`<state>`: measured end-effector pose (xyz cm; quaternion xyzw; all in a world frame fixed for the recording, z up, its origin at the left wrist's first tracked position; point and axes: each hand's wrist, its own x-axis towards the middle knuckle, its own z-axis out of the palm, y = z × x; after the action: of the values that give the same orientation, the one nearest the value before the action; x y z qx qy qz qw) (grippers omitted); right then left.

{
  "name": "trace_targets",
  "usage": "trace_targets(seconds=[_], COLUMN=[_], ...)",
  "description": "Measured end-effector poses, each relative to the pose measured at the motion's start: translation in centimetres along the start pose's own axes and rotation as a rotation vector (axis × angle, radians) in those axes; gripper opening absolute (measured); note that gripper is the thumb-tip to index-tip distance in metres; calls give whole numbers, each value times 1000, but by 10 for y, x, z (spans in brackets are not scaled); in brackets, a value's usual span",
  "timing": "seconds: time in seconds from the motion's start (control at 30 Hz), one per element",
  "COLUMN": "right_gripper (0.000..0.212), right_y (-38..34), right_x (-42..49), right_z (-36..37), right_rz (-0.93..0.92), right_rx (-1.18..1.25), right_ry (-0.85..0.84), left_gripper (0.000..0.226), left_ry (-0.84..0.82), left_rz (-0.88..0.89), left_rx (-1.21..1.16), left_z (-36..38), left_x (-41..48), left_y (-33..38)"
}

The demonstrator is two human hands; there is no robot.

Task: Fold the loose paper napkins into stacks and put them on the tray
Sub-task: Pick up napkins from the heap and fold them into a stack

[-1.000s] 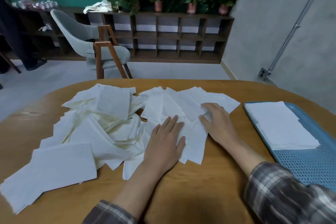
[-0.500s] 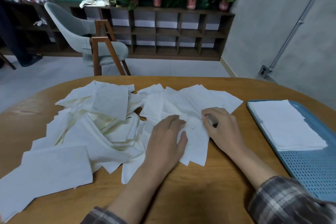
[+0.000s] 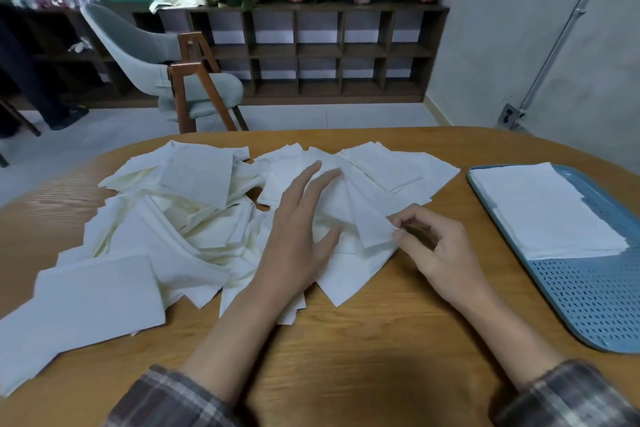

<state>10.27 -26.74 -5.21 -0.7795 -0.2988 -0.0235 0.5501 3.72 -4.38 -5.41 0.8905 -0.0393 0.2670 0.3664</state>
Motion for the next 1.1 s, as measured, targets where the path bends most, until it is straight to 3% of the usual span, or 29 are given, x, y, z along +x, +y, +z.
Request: trace_targets(seconds=[0.1,0.23,0.37,0.47,0.67,0.9,1.1], right_gripper=[10,8,16,8,12,17,17], right_y=[-3,-3,-3,-3,-7,-10,-8], right_x=[3,6,9,10,13,13,14], right_z=[-5,-5,-6,-6,-7,-10,-12], right_rz=[22,83,191,271,351,353,377], right_rx=[92,208,339,420,564,746,795], right_ry=[-37,-22,40,66,121,92,106], left_gripper=[89,84,85,76,67,57,37], left_ry=[-61,-25,-35,-16,-59,-89,-129], left_rz=[-82,-179,-252,-313,-496,-593,-516], left_rx=[-214,-326,-344,-312,-459,-496,-706], left_z=[-9,-9,-8,-6,-12,-14,-19], left_x=[2,2,4,2,-1,2,1], left_y=[13,16,16,15,16,16,25])
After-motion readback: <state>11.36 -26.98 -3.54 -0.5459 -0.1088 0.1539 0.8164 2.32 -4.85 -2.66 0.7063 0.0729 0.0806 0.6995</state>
